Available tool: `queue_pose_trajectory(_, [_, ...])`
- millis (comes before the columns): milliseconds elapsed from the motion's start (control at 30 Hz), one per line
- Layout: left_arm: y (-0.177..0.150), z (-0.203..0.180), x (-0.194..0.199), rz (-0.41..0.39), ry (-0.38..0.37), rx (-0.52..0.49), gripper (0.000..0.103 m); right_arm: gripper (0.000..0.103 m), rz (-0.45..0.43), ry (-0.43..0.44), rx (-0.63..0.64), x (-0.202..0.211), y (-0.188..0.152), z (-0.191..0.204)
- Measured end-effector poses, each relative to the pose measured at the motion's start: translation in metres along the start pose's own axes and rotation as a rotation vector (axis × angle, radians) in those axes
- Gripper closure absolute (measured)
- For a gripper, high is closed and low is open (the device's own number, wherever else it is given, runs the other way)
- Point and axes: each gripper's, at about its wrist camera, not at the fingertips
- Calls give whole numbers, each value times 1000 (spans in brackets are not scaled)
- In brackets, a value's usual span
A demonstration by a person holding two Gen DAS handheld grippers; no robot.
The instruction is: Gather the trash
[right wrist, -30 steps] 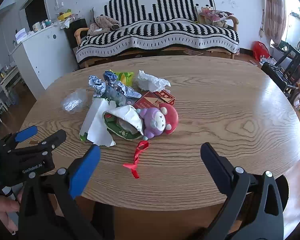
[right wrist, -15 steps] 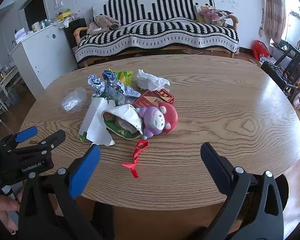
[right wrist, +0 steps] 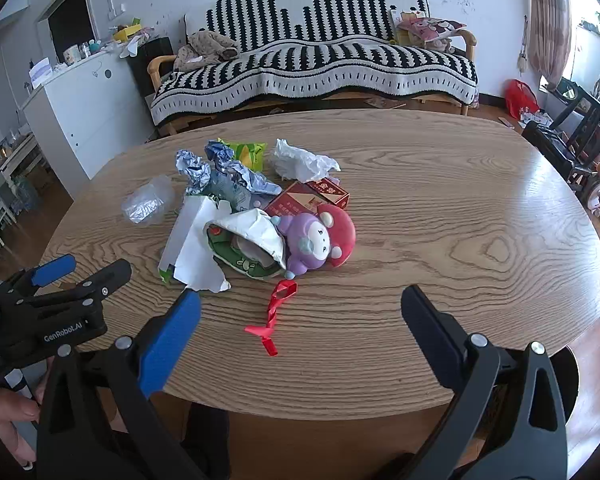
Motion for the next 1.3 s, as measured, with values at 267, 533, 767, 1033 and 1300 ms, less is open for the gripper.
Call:
queue_pose_trajectory(267, [-1,0,-1,3,-1,3,6,6,3,-2,4,2,-1,3])
queue_pose_trajectory(533, [-1,0,-2,7,-3,3,6,6,3,-1,4,1,-2,3])
queue_pose_trajectory(767, [-1,2,-2,13,-3,8,6,6,16,-6,15,-5,-2,4])
queue_pose_trajectory(1033, [19,34,-8,27,-28,75,6,6,138,80,-156,-53,16,-24])
queue_pose_trajectory(1300, [50,52,-66,70,-16,109,6,6,263,130,-331,-122,24,-47])
Point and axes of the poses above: each gripper's, at about its wrist camera, not at the fingertips, and x roughly against the way its jaws point, z to its left, y to its top, and after that the axes turned 11 degrees about -y, right-handed
